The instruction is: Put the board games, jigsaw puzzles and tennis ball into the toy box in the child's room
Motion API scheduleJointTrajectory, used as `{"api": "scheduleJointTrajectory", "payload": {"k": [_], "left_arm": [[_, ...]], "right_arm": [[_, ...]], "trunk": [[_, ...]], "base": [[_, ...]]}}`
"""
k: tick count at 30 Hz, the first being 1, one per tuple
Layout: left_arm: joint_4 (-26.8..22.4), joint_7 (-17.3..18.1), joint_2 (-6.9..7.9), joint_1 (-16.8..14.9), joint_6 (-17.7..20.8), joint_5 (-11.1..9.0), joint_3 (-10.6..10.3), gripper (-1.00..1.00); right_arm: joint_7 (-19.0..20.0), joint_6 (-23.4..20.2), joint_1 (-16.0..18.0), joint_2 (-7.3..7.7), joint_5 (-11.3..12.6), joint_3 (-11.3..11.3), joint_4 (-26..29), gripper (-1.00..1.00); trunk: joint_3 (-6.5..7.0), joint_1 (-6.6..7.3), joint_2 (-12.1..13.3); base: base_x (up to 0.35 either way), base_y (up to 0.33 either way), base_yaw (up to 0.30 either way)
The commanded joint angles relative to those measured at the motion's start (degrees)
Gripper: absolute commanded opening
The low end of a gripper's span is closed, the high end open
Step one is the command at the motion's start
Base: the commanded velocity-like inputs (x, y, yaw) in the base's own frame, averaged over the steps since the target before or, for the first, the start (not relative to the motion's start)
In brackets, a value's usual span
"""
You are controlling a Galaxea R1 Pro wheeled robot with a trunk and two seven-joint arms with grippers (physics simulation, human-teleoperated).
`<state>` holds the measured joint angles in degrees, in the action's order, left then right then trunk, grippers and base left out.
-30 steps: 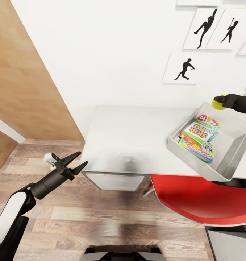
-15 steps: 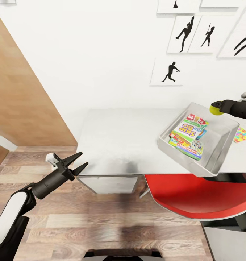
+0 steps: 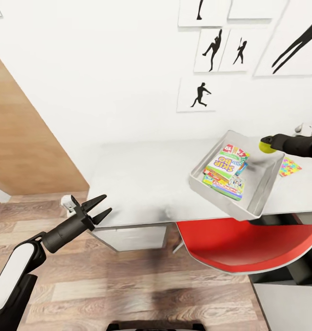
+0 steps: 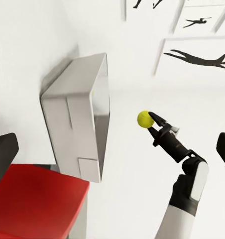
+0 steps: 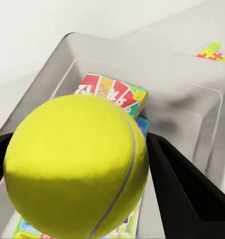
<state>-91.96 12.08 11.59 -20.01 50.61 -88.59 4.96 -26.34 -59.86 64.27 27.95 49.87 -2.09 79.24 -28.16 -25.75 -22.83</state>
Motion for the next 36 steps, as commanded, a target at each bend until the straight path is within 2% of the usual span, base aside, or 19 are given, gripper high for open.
{"api": "scheduleJointTrajectory", "payload": {"k": [1,4,10,26,36], "left_arm": [[0.01,0.21,0.00,-0.01,0.17,0.23,0.06,1.00],[0.01,0.09,0.02,0.02,0.01,0.25,0.05,1.00],[0.02,-0.01,0.07,0.05,-0.11,0.29,0.05,1.00],[0.02,-0.08,0.09,0.14,-0.27,0.32,0.13,1.00],[0.02,-0.01,0.06,0.15,-0.32,0.33,0.13,1.00]], "right_arm": [[-0.55,-0.14,0.06,-0.42,0.60,0.02,-0.14,-1.00],[-0.55,-0.14,0.06,-1.92,0.40,0.01,-0.44,-1.00],[-0.55,-0.14,0.06,-3.33,0.28,0.04,-0.65,-1.00],[-0.59,-0.14,-0.42,-5.18,0.17,0.32,-0.74,-1.00],[-0.97,-0.14,-1.38,-5.57,0.14,0.30,-0.75,-1.00]], "trunk": [[0.01,-0.03,-0.09],[0.29,-0.03,-0.09],[0.84,-0.03,-0.09],[1.55,-0.03,-0.09],[1.59,-0.03,-0.09]], "base": [[0.000,0.000,-0.145],[0.000,0.000,-0.145],[0.000,0.000,-0.144],[0.007,-0.003,-0.059],[0.144,-0.064,-0.004]]}}
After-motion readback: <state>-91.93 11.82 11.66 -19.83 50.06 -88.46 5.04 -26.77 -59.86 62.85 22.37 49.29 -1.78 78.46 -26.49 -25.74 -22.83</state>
